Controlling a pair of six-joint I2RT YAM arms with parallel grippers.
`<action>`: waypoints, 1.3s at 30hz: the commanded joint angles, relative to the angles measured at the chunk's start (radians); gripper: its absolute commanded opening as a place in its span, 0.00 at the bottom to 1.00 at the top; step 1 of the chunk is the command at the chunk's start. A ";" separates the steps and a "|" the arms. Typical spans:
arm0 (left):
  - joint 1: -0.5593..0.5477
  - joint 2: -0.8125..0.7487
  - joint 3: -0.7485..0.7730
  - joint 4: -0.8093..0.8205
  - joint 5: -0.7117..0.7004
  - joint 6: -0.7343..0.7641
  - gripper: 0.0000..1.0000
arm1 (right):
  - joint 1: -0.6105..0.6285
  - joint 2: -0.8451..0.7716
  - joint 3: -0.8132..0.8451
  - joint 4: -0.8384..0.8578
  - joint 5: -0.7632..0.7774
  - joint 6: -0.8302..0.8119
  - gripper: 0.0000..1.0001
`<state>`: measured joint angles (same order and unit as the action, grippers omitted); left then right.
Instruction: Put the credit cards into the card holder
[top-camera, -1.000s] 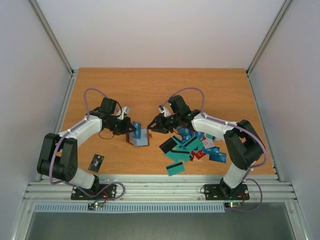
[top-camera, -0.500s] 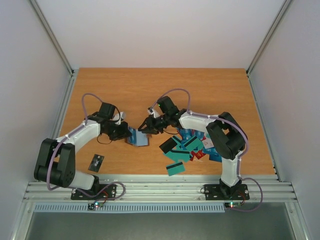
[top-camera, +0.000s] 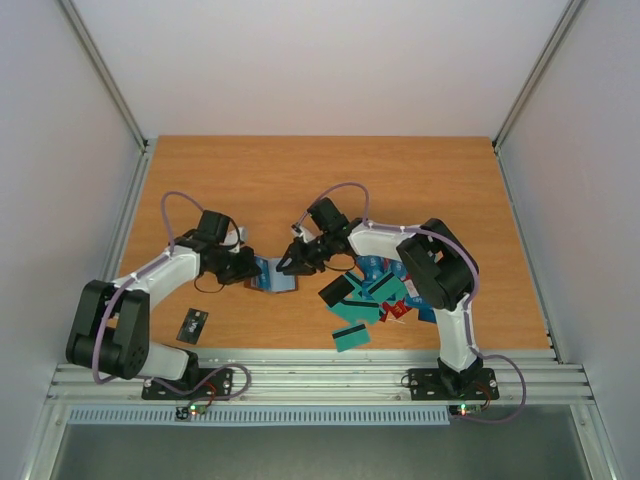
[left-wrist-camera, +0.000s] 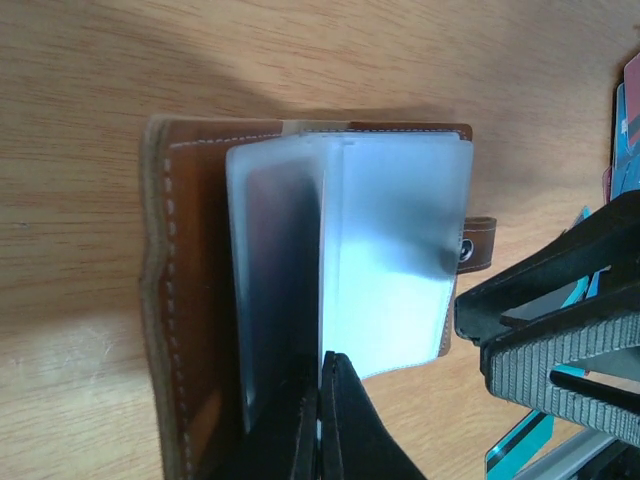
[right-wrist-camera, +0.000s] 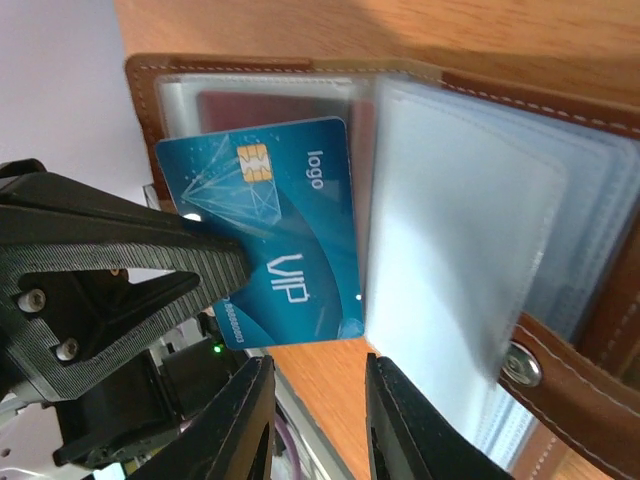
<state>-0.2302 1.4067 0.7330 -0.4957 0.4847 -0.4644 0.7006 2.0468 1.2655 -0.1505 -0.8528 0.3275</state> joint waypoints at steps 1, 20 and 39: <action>0.005 -0.002 -0.031 0.098 -0.001 -0.014 0.00 | -0.001 0.023 0.025 -0.073 0.008 -0.062 0.27; 0.005 0.016 -0.082 0.204 -0.033 -0.016 0.00 | -0.033 0.066 0.009 -0.123 0.015 -0.108 0.25; 0.006 0.005 -0.111 0.280 -0.088 -0.017 0.00 | -0.033 0.076 -0.015 -0.100 0.002 -0.096 0.25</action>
<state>-0.2302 1.3815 0.6369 -0.2909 0.4141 -0.4873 0.6724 2.1029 1.2667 -0.2516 -0.8513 0.2413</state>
